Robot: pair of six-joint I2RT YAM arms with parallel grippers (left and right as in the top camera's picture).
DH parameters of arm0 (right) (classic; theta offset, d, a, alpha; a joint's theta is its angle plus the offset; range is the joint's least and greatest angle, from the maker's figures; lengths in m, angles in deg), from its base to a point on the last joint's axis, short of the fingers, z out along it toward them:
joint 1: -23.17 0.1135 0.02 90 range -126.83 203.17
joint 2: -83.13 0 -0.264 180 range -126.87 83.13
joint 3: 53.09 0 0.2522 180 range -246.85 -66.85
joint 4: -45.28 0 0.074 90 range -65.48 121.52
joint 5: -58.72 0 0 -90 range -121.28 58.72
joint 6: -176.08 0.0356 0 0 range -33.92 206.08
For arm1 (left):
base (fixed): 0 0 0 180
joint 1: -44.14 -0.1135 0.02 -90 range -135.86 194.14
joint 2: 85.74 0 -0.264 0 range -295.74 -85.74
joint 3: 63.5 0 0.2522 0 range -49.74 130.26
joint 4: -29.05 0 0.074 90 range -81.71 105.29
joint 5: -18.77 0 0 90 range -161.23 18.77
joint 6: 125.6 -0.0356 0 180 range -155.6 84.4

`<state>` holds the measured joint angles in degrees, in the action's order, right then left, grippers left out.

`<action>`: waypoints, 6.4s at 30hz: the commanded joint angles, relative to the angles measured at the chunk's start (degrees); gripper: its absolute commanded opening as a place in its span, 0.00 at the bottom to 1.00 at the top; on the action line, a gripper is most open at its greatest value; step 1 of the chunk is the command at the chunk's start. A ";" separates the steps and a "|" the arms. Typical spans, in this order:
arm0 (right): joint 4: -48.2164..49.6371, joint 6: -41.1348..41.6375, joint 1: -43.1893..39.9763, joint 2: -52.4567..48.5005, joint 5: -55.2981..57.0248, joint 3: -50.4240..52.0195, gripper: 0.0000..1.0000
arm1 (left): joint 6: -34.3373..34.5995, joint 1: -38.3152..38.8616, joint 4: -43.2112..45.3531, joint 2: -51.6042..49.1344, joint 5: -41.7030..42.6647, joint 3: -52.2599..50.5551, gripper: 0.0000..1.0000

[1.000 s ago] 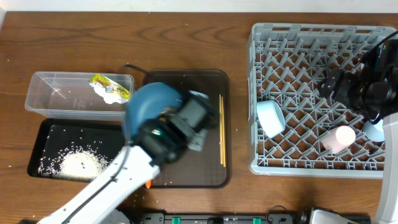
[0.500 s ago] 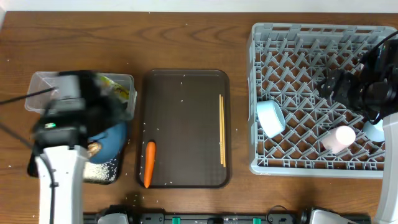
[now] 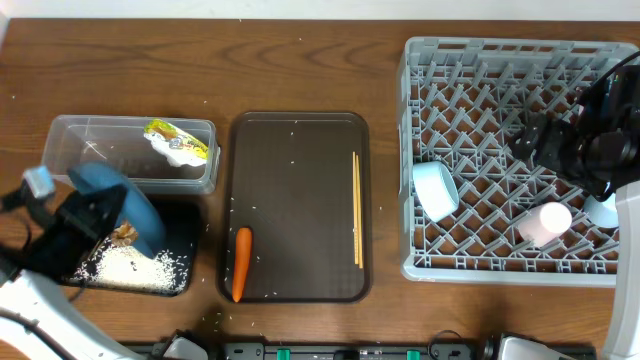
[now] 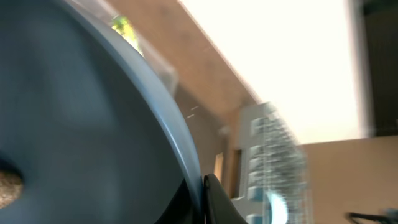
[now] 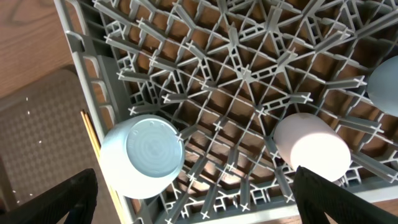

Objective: Sort waste into correct bins and load items into the dishwasher rack
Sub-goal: 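Tilt the blue plate over the black tray to dump the cookie, then carry the blue plate to the rack and stand it upright, then grasp the orange carrot on the brown tray with the left gripper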

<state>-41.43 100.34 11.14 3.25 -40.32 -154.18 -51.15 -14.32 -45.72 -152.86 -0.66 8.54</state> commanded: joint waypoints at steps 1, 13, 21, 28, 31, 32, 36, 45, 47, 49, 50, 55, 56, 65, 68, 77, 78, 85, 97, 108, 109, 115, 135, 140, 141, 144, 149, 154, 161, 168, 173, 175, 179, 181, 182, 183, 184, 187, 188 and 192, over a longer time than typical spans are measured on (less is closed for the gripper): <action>-0.17 -1.27 0.37 0.04 -0.20 0.17 0.93 | -18.62 -6.34 -3.28 0.70 17.03 -1.99 0.06; -0.11 -1.25 0.33 0.04 -0.20 0.17 0.94 | -31.82 -8.31 -9.42 0.66 19.50 -3.30 0.06; 0.26 -1.14 0.33 0.04 -0.26 0.17 0.95 | -29.90 8.35 -4.37 0.68 19.47 -2.49 0.06; 1.64 1.66 0.33 0.04 -0.26 0.17 0.95 | -1.33 33.53 32.30 0.17 18.86 -1.36 0.06; 2.12 2.91 0.33 0.04 -0.26 0.17 0.95 | 19.47 44.02 55.76 -1.20 6.27 -1.38 0.07; 2.27 2.91 0.33 0.04 -0.26 0.17 0.95 | 23.10 46.47 60.52 -1.70 2.80 -1.38 0.06; 2.23 2.99 0.31 0.04 -0.24 0.17 0.94 | 39.76 57.42 88.80 -6.86 -7.23 -1.36 0.06; 3.78 9.53 -3.76 0.04 -0.42 0.17 0.95 | 82.58 74.34 137.48 -30.67 -31.58 -0.66 0.06; 3.61 9.53 -4.48 0.04 -0.44 0.17 0.95 | 87.80 76.85 141.72 -35.17 -34.71 0.44 0.07; 3.54 9.53 -5.07 0.04 -0.42 0.17 0.95 | 91.10 79.58 144.37 -39.34 -36.65 2.16 0.06; 3.54 9.55 -5.40 0.04 -0.44 0.17 0.95 | 91.82 81.07 145.30 -41.29 -36.79 3.39 0.07; 3.50 9.51 -6.45 0.04 -0.42 0.17 0.96 | 92.35 87.45 145.76 -47.58 -36.59 9.29 0.06; 3.48 9.51 -6.45 0.04 -0.42 0.17 0.96 | 92.30 88.61 145.72 -48.54 -36.79 10.27 0.06; 2.84 9.49 -6.43 0.04 -0.39 0.17 0.96 | 91.93 94.12 144.26 -53.55 -44.02 11.91 0.06; 2.67 9.46 -6.43 0.04 -0.37 0.17 0.96 | 91.91 94.90 144.21 -53.88 -44.81 12.24 0.06; 2.19 9.46 -6.43 0.04 -0.20 0.17 0.96 | 91.89 97.37 140.78 -53.90 -47.54 12.37 0.07; 2.12 9.46 -6.43 0.04 -0.22 0.17 0.96 | 91.91 97.59 140.23 -53.90 -47.78 12.37 0.06; 1.51 9.25 -6.43 0.04 -0.20 0.17 0.96 | 91.91 98.27 138.86 -53.90 -50.64 13.20 0.06; 1.22 8.41 -6.43 0.04 0.72 0.17 0.96 | 90.62 98.29 136.34 -53.90 -51.19 15.37 0.06; 1.16 8.41 -6.43 0.04 1.36 0.17 0.96 | 87.01 98.29 131.40 -54.40 -51.19 15.37 0.36; 1.18 8.41 -6.43 0.04 1.36 0.17 0.96 | 85.79 98.20 131.14 -54.40 -51.15 15.37 0.41; 1.16 8.39 -6.43 0.04 1.36 0.17 0.97 | 78.47 96.39 122.84 -54.40 -48.11 15.37 0.57; 1.14 8.39 -6.43 0.04 1.55 0.17 0.97 | 65.02 86.38 106.77 -52.76 -34.16 15.37 0.98; 1.33 8.39 -6.43 0.04 1.53 0.17 0.97 | 57.35 85.70 95.17 -49.44 -37.11 15.37 0.98; 1.38 8.39 -6.43 0.04 1.55 0.17 0.97 | 55.63 85.40 92.41 -48.39 -38.32 15.37 0.98; 1.38 8.39 -6.43 0.04 1.55 0.17 0.97 | 50.47 84.26 84.74 -44.98 -40.79 15.37 0.98; 1.36 8.39 -6.43 0.04 1.53 0.17 0.97 | 45.03 81.42 74.31 -38.71 -41.92 15.37 0.98; 1.33 8.39 -6.43 0.04 1.53 0.17 0.97 | 39.80 78.71 61.59 -31.08 -41.94 15.37 0.98; 0.79 6.78 -6.25 0.04 0.98 0.17 0.97 | 31.61 78.53 27.87 -19.91 -57.59 15.37 0.98; -0.20 4.72 -4.90 0.04 0.63 0.17 0.96 | 33.97 79.14 -2.86 -16.37 -71.82 14.38 0.96; -0.94 4.72 -4.76 0.04 0.63 0.17 0.96 | 38.16 79.06 -7.26 -16.37 -71.25 6.10 0.78; -0.94 4.74 -4.76 0.04 0.63 0.17 0.96 | 38.82 79.03 -5.60 -16.37 -71.25 1.75 0.74; -0.79 4.72 -4.81 0.04 0.66 0.17 0.97 | 38.82 79.03 1.03 -16.37 -71.30 -6.51 0.73; -0.81 4.31 -4.81 0.04 0.66 0.17 0.97 | 38.82 78.88 4.81 -16.37 -71.25 -10.23 0.73; -0.85 4.28 -4.83 0.04 0.66 0.17 0.97 | 38.80 78.88 7.04 -16.37 -71.28 -11.96 0.73; -0.87 4.28 -4.81 0.04 0.66 0.17 0.97 | 38.75 78.88 8.85 -16.37 -71.28 -13.18 0.73; -0.85 4.28 -4.81 0.04 0.66 0.17 0.97 | 38.69 78.88 10.97 -16.37 -71.32 -14.45 0.73; -0.72 4.31 -4.81 0.04 0.63 0.17 0.97 | 38.10 78.88 16.90 -16.39 -71.54 -17.40 0.71; -0.76 4.31 -4.81 0.04 0.63 0.17 0.97 | 38.12 78.88 19.12 -16.41 -71.47 -18.53 0.67; -0.98 4.28 -4.81 0.04 0.66 0.17 0.97 | 38.16 78.88 23.06 -16.44 -71.47 -21.29 0.44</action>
<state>-42.24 105.74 5.89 3.25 -39.42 -153.68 -13.03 64.76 -23.30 -169.23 -71.44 -11.11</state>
